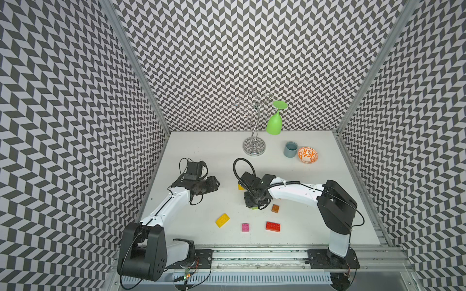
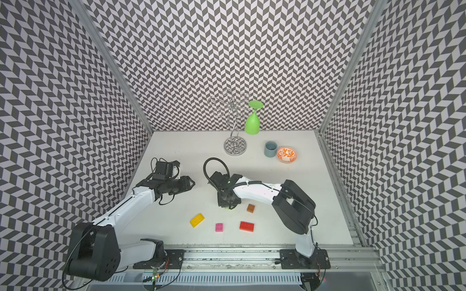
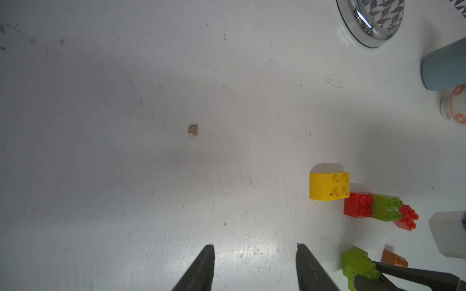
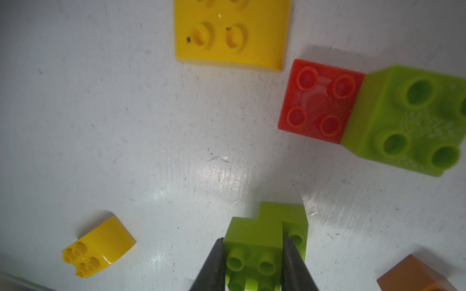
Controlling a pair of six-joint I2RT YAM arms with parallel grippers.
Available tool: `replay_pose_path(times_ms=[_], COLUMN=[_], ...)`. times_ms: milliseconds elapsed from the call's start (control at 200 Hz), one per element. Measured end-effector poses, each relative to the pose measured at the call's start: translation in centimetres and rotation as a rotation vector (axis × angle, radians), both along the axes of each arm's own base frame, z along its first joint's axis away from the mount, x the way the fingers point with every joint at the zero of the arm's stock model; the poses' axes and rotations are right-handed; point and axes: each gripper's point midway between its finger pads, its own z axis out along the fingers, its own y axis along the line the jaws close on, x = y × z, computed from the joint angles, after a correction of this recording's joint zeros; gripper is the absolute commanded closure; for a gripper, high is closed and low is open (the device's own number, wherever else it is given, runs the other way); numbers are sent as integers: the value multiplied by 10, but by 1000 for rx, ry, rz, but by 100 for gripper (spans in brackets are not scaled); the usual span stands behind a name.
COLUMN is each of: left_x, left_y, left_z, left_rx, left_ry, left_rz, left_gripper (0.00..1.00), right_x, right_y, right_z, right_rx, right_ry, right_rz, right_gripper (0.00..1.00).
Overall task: Assemble the letter s with lego
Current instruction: Assemble the lego brick with the lego brick, then pick up the lego brick from the center of the board.
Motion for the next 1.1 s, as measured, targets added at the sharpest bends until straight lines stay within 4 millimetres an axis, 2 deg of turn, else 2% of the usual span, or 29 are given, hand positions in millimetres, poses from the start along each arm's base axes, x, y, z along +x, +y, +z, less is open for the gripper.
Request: replay_pose_path(times_ms=[75, 225, 285, 351, 436, 506, 596, 651, 681, 716, 751, 806, 876, 971, 1102], left_x=[0, 0, 0, 0, 1, 1, 1, 1, 1, 1, 1, 2, 2, 3, 3], left_y=[0, 1, 1, 1, 2, 2, 2, 3, 3, 3, 3, 4, 4, 4, 4], left_z=[0, 0, 0, 0, 0, 0, 1, 2, 3, 4, 4, 5, 5, 6, 6], left_rx=[0, 0, 0, 0, 0, 0, -1, -1, -2, -2, -3, -3, -3, -4, -4], left_ry=[0, 0, 0, 0, 0, 0, -4, -7, -10, -13, -15, -18, -20, -23, -23], left_rz=[0, 3, 5, 5, 6, 6, 6, 9, 9, 10, 11, 13, 13, 14, 15], left_gripper=[44, 43, 43, 42, 42, 42, 42, 42, 42, 42, 42, 42, 42, 42, 42], right_x=[1, 3, 6, 11, 15, 22, 27, 22, 17, 14, 11, 10, 14, 16, 12], right_y=[0, 2, 8, 15, 19, 14, -3, -22, -31, -40, -47, -51, -49, -42, -42], right_z=[2, 12, 21, 35, 60, 93, 147, 178, 191, 199, 205, 205, 195, 157, 115], right_rx=[-1, -5, 15, 39, 70, 94, 165, 196, 206, 198, 175, 113, 15, -107, -160], right_ry=[-2, -8, -21, -46, -102, -214, -462, -630, -713, -802, -883, -957, -991, -927, -824], right_rz=[-1, 21, 32, 59, 103, 145, 209, 296, 347, 406, 481, 598, 756, 991, 1219], right_gripper=[52, 23, 18, 16, 17, 21, 36, 61, 70, 71, 63, 44, 30, 24, 24])
